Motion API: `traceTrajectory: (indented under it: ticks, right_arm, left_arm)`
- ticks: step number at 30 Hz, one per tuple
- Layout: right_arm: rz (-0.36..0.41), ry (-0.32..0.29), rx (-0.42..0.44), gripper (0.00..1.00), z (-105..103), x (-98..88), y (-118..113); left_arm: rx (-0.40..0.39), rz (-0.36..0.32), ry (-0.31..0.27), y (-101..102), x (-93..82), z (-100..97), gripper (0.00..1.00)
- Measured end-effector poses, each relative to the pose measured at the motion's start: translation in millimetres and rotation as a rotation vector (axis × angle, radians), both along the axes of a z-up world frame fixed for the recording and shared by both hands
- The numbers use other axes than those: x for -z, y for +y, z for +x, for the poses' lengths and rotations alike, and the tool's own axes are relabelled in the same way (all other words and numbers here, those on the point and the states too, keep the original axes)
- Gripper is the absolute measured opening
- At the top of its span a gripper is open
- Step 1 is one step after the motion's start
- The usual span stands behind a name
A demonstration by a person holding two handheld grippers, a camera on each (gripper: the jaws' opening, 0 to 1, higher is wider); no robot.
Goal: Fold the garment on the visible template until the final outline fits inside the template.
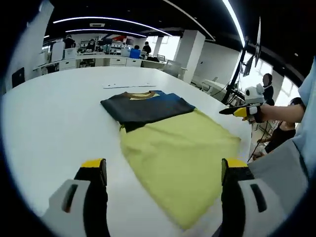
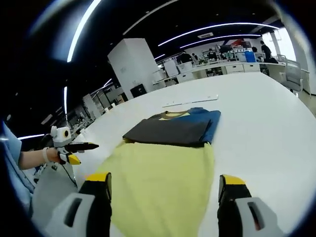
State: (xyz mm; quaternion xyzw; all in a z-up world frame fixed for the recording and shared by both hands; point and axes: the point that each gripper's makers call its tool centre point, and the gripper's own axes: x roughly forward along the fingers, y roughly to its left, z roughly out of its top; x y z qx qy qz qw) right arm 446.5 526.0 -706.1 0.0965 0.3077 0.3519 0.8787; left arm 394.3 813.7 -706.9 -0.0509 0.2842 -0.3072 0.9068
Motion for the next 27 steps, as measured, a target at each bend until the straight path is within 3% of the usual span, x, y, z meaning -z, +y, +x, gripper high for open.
traceTrajectory:
  ticks: [9,15,19,24,27]
  right_arm:
    - [-0.026,0.007,0.006,0.84,-16.7,4.1,-15.0]
    - [-0.049,0.044,0.004,0.78,-32.0,13.9,-27.2]
    - [-0.054,0.097,-0.03,0.64,-48.7,21.6,-30.7]
    - [-0.082,0.132,-0.049,0.55,-64.1,29.7,-37.4]
    - [-0.107,0.156,-0.072,0.49,-75.9,36.6,-41.7]
  left_arm:
    - [0.008,-0.054,0.093,5.7,11.4,-30.2,0.76]
    - [0.006,-0.044,0.121,13.5,17.0,-45.0,0.67]
    - [0.006,-0.083,0.16,14.4,17.6,-52.7,0.59]
    - [0.036,-0.057,0.192,14.0,25.2,-62.6,0.54]
    - [0.051,-0.071,0.273,12.5,37.9,-74.3,0.45]
